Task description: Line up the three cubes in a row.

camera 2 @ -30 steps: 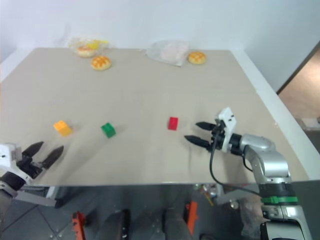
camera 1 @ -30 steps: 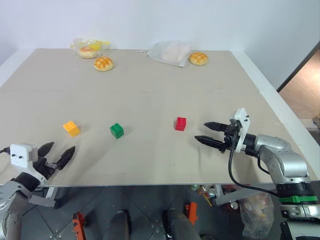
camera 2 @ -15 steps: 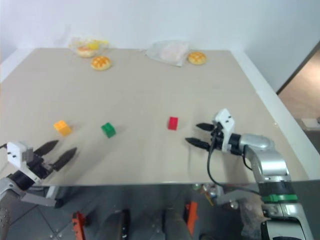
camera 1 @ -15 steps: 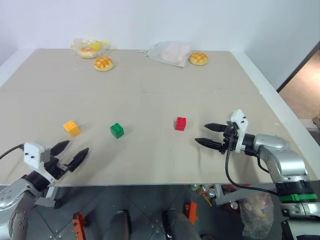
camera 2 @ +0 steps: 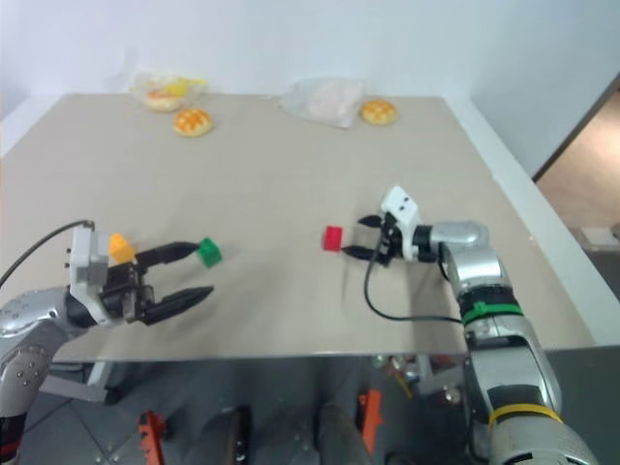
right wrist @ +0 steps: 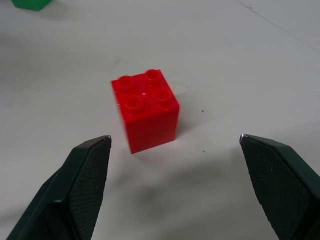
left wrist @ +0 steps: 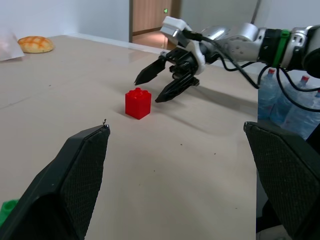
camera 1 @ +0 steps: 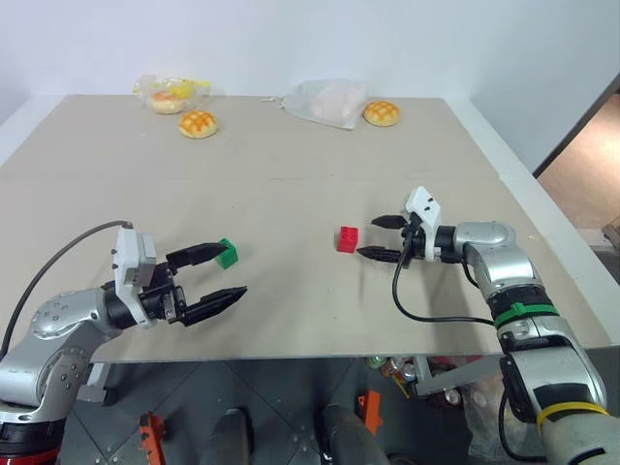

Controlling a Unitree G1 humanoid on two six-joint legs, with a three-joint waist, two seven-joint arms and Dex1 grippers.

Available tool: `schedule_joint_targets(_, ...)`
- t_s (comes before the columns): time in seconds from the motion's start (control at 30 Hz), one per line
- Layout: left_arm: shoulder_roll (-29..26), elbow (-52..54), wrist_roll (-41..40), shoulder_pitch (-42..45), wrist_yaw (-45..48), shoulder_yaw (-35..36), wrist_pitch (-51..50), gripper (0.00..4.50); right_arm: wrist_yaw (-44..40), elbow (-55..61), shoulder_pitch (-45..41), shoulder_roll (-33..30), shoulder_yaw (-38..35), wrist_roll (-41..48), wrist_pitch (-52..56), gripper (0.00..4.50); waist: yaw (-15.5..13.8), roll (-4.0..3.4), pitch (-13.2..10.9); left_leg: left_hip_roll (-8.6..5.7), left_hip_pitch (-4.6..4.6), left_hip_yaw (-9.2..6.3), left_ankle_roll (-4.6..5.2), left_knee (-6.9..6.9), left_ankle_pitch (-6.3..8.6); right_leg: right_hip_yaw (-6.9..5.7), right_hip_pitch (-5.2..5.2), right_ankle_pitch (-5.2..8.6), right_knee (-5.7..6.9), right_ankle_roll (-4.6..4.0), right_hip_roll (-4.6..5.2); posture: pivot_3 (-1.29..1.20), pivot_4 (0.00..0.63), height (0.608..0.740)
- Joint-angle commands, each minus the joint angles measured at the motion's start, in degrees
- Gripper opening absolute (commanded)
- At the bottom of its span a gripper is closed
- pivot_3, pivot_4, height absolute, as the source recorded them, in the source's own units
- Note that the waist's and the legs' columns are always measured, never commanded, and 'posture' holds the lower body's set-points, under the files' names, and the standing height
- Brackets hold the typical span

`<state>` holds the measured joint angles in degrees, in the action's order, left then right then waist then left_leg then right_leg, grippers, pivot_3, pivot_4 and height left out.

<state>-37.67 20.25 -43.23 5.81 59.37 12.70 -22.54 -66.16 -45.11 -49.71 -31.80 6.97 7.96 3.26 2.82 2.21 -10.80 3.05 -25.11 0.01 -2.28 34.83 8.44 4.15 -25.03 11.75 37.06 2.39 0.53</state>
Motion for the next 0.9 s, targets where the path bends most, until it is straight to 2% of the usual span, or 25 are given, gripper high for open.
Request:
schedule_joint_targets(0.03, -0.3, 0.4, -0.9, 1.1, 0.7, -0.1, -0.2, 4.43, -0.6, -4.1, -3.2, 1.6, -0.2, -1.3, -3.0, 4.27, 0.0, 0.00, 0.0, 0.01, 0.00, -0.01, 0.00, 0.00, 0.00, 0.00, 0.00, 0.00, 0.01, 0.00, -0.01, 0.00, 0.150, 0.740)
schedule_joint_targets(0.33, 0.5, -0.8, 0.2, 2.4, -0.1, -0.5, 0.6, 4.43, -1.9, -9.2, -5.0, 5.6, -1.0, -2.5, -5.7, 4.27, 0.0, -0.01, 0.0, 0.02, 0.04, -0.02, 0.00, 0.08, -0.01, 0.02, 0.03, -0.04, 0.10, -0.04, -0.04, 0.00, 0.150, 0.740)
schedule_joint_targets(0.43, 0.5, -0.8, 0.0, 2.2, -0.1, -0.2, 0.4, 4.50, -1.3, -10.7, -5.7, 6.4, -2.1, -2.1, -5.9, 3.50, 0.0, -0.01, 0.0, 0.02, 0.03, -0.02, -0.01, 0.08, -0.01, 0.03, 0.03, -0.05, 0.10, -0.04, -0.04, 0.00, 0.150, 0.740)
schedule_joint_targets(0.47, 0.4, -0.9, -0.1, 2.1, 0.0, -0.1, 0.4, 4.50, -1.8, -10.8, -5.8, 6.6, -2.3, -1.7, -5.7, 3.05, 0.0, -0.01, 0.0, 0.02, 0.03, -0.02, -0.01, 0.08, -0.01, 0.03, 0.02, -0.05, 0.11, -0.04, -0.04, 0.00, 0.150, 0.740)
schedule_joint_targets(0.6, -1.1, -2.9, 0.3, 2.1, 2.8, 0.2, 0.7, 4.50, -3.9, -9.7, -4.9, 6.7, -2.5, -1.3, -5.4, 1.83, 0.0, -0.01, 0.0, 0.04, 0.04, -0.03, -0.01, 0.08, -0.01, 0.03, 0.02, -0.05, 0.13, -0.05, -0.06, 0.00, 0.150, 0.740)
schedule_joint_targets(0.63, -1.6, -4.1, 0.7, 2.2, 3.8, 0.3, 1.1, 4.50, -4.3, -9.4, -4.5, 6.6, -2.4, -1.3, -5.4, 1.33, 0.0, -0.01, 0.0, 0.04, 0.04, -0.02, -0.01, 0.08, -0.01, 0.02, 0.02, -0.05, 0.13, -0.05, -0.06, 0.00, 0.150, 0.740)
schedule_joint_targets(0.77, -3.5, -9.0, 1.5, 2.5, 7.5, 0.7, 1.8, 4.50, -7.1, -5.0, -2.4, 6.0, -1.4, -1.3, -4.5, 1.24, 0.0, -0.01, 0.0, 0.06, 0.06, -0.02, -0.01, 0.08, -0.01, 0.03, 0.01, -0.04, 0.17, -0.07, -0.10, 0.00, 0.150, 0.740)
schedule_joint_targets(0.9, -5.3, -13.7, 3.2, 2.7, 11.2, 0.2, 2.9, 4.50, -14.6, 9.6, 3.6, 3.9, 0.8, 0.9, -0.1, 1.24, 0.0, -0.02, 0.0, 0.11, 0.04, -0.02, -0.01, 0.07, -0.01, 0.02, -0.02, -0.03, 0.18, -0.09, -0.12, 0.00, 0.150, 0.740)
